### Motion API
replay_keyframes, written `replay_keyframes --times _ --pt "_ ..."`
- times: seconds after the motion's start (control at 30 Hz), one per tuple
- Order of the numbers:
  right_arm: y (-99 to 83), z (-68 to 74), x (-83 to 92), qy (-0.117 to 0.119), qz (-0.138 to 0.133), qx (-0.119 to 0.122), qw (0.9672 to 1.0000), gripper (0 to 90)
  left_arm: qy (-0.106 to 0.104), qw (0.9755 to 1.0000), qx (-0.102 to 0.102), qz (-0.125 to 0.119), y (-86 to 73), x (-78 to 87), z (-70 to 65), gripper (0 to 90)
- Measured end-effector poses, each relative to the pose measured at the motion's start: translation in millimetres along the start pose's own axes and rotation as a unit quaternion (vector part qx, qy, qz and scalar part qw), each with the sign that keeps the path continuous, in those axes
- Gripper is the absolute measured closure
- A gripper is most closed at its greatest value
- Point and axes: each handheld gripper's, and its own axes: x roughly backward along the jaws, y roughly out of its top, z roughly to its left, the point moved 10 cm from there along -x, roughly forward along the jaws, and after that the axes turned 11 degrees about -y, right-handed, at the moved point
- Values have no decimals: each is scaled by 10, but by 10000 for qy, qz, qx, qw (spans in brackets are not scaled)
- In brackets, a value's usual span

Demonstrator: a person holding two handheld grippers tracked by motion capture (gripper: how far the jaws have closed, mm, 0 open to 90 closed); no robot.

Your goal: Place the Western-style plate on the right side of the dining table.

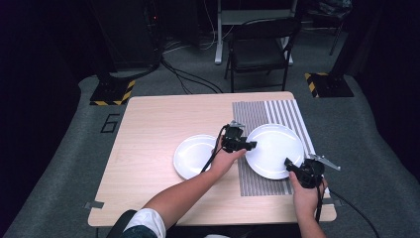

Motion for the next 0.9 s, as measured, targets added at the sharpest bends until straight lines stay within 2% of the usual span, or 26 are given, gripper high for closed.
replay_keyframes --times 0.23,0.53,0.73,0.9 --pt "-24 -2 -62 -33 26 44 10000 468 31 10000 25 28 -21 -72 88 543" --pt "12 2 -127 -49 20 55 10000 468 33 9999 104 -18 4 -92 134 546" --pt "118 -13 -172 -31 -71 58 10000 468 -2 9999 125 -82 58 -116 140 547" --pt "151 -40 -225 -75 -166 110 9998 467 67 9999 57 -109 94 -145 146 547"
